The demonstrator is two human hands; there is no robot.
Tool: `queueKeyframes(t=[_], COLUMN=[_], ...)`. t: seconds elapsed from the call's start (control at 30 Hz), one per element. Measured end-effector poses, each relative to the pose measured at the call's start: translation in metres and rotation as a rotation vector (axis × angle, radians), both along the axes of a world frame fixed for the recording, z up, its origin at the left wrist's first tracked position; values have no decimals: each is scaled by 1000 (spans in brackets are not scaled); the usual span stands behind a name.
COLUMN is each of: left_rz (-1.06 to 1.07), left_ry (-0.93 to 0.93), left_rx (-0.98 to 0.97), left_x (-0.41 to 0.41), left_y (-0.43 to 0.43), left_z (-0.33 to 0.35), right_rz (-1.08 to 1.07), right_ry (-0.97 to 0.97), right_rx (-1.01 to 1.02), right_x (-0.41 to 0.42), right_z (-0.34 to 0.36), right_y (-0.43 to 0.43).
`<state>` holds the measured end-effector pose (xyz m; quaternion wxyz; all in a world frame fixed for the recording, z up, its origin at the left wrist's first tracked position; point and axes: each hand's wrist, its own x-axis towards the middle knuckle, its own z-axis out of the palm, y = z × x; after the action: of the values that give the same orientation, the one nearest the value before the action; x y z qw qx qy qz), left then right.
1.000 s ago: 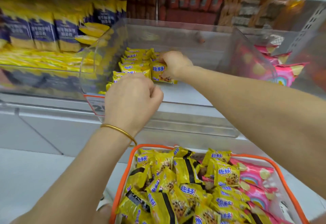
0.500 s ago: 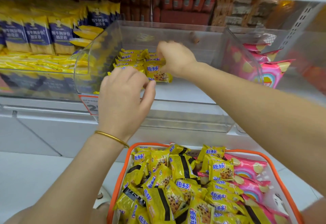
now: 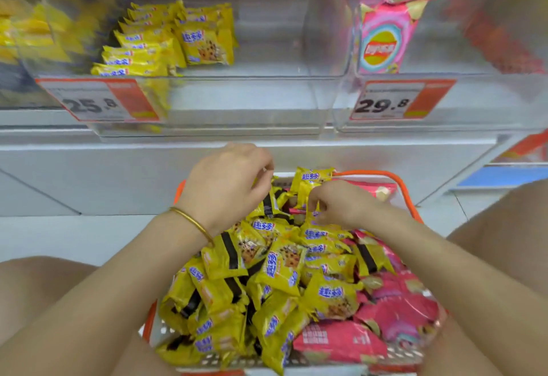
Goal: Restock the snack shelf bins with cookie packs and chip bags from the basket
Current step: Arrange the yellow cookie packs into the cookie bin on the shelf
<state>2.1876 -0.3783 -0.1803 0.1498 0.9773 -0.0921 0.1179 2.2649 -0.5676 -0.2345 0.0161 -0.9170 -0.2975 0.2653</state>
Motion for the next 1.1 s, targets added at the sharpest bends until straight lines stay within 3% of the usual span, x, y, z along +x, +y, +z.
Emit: queueKeyframes(t=[0.33,0.53,0.83,1.1], left_rz=[-47,-100,-126,-100], left_ry=[125,229,430,436], left_rx=[37,-80,-43,-267], left_x=[7,7,3,6], left_y=[-13,-14,-25,-25], left_z=[-16,-17,-21,-5], right_rz=[75,-69,-48,-189], right_ry=[-63,-77,-205,93], right_rx=[38,214,297,756], right_x=[-3,7,-4,-15], right_z=[-41,-22,8,60], right_y=[-10,-24,-28,-14])
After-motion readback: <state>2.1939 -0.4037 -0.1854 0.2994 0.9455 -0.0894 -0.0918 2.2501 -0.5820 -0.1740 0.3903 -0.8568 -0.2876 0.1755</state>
